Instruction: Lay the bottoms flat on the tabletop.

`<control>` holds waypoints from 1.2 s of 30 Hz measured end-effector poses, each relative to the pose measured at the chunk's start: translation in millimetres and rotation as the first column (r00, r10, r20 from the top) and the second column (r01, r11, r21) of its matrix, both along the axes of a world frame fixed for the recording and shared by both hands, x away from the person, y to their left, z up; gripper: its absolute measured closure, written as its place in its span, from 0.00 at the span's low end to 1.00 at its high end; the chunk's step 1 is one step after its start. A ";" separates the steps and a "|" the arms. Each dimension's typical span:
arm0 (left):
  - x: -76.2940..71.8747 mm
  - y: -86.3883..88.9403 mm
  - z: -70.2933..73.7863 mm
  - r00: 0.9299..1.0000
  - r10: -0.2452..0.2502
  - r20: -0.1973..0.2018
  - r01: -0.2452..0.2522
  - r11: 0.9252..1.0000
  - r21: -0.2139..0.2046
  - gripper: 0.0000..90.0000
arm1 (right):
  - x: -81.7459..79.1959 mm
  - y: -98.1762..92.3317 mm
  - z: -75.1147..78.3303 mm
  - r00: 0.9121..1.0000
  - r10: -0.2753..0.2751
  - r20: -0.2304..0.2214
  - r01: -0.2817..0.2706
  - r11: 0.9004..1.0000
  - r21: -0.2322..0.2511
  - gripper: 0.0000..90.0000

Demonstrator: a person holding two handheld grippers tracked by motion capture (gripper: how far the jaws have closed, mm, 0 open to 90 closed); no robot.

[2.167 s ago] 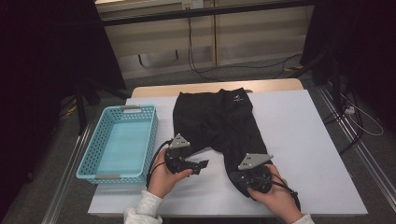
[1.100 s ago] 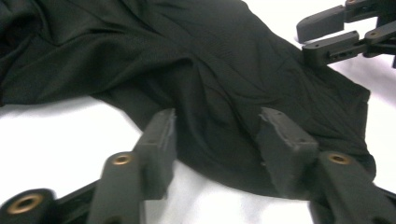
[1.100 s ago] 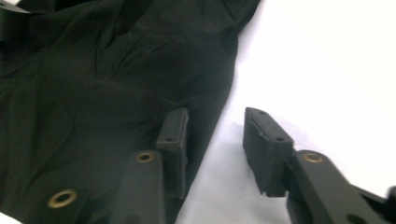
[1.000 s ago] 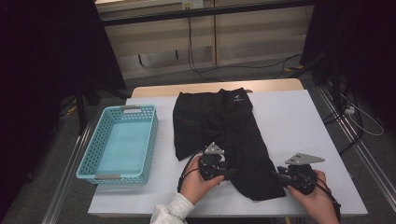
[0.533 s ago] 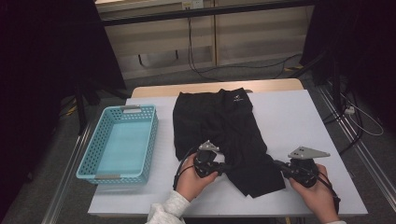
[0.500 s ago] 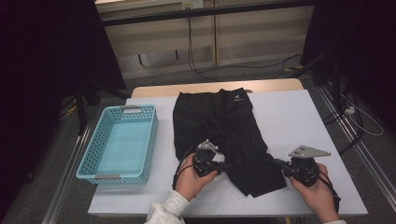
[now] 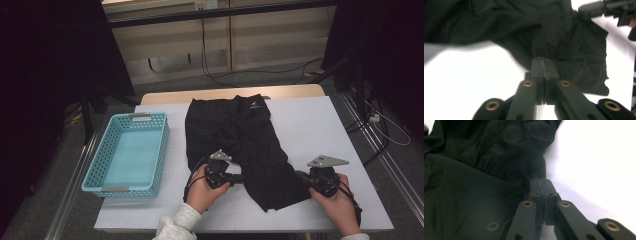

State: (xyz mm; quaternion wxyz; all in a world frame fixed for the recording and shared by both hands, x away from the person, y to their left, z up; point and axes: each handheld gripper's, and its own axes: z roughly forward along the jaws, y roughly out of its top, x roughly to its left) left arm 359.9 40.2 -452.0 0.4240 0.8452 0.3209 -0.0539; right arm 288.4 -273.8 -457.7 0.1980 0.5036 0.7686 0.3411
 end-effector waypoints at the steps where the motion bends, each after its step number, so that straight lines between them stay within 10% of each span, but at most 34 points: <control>1: -0.3 -0.1 0.4 1.000 0.000 0.006 0.001 1.000 -0.007 0.91 | -1.0 -0.4 -0.1 1.000 -0.001 -0.001 0.001 1.000 -0.008 1.00; 6: -3.5 -5.3 0.7 1.000 -0.008 0.029 0.008 1.000 -0.014 0.62 | 0.5 -8.2 1.1 0.999 -0.050 0.021 0.051 0.998 -0.028 1.00; 11: -4.8 -10.8 -4.2 0.999 -0.005 0.043 0.005 1.000 0.005 0.54 | -0.3 -6.8 -0.6 0.999 -0.036 0.010 0.036 0.999 -0.022 1.00; 23: -11.7 -24.2 -12.6 0.999 -0.048 -0.003 0.048 0.999 0.000 0.98 | -1.1 -1.6 -0.6 1.000 -0.030 0.009 0.030 0.999 -0.015 1.00; 36: 8.8 4.9 7.6 0.998 0.006 -0.065 -0.012 0.996 -0.092 1.00 | 9.6 -5.8 5.0 0.998 -0.052 0.046 0.050 0.998 0.039 1.00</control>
